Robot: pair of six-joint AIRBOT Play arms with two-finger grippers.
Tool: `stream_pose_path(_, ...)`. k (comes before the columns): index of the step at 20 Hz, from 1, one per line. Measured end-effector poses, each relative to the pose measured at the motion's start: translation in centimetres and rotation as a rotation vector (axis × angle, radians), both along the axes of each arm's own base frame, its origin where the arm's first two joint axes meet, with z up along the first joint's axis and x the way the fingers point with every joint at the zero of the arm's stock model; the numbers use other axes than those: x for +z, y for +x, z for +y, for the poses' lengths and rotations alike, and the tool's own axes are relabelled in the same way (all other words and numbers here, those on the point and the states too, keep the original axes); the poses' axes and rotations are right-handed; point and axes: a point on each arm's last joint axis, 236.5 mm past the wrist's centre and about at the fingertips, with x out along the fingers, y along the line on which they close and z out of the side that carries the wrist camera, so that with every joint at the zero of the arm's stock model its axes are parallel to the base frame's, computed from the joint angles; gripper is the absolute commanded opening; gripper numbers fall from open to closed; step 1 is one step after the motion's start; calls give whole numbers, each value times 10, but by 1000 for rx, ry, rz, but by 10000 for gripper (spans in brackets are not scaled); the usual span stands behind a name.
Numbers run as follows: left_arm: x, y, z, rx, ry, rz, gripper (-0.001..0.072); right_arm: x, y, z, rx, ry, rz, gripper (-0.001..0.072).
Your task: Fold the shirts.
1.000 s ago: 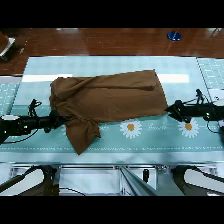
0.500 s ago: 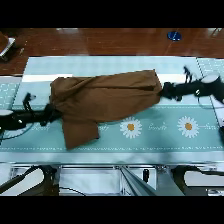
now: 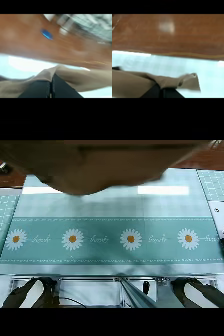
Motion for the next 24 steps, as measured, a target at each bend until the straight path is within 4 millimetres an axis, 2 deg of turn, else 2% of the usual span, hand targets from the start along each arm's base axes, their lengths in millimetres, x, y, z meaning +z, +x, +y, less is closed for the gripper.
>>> stream_pose_path(1, 30, -17, 3, 49, 74, -64, 14, 26, -26, 0, -16, -29, -66, 23)
stream_pose_path(3, 78, -57, 9, 158, 209, -174, 14, 63, -75, 1, -49, -70, -175, 23)
stream_pose_path(6, 126, -121, 10, 295, 356, -312, 14, 103, -145, 1, -104, -112, -318, 23)
stream_pose_path(9, 146, -175, 6, 369, 455, -398, 14, 115, -198, 1, -146, -136, -384, 23)
stream_pose_path(11, 155, -203, 6, 400, 488, -447, 14, 112, -219, -2, -175, -145, -379, 23)
stream_pose_path(13, 153, -216, 11, 412, 508, -443, 14, 99, -228, -6, -194, -148, -331, 23)
stream_pose_path(15, 136, -209, 16, 400, 506, -382, 14, 81, -228, -8, -200, -143, -264, 24)
stream_pose_path(18, 81, -171, 22, 351, 485, -198, 14, 36, -207, -2, -154, -113, -115, 23)
stream_pose_path(21, 6, -113, 15, 243, 431, 13, 14, -23, -167, 4, -106, -51, 41, 23)
stream_pose_path(24, -72, -48, 3, 134, 344, 193, 15, -85, -112, 11, -38, 15, 187, 24)
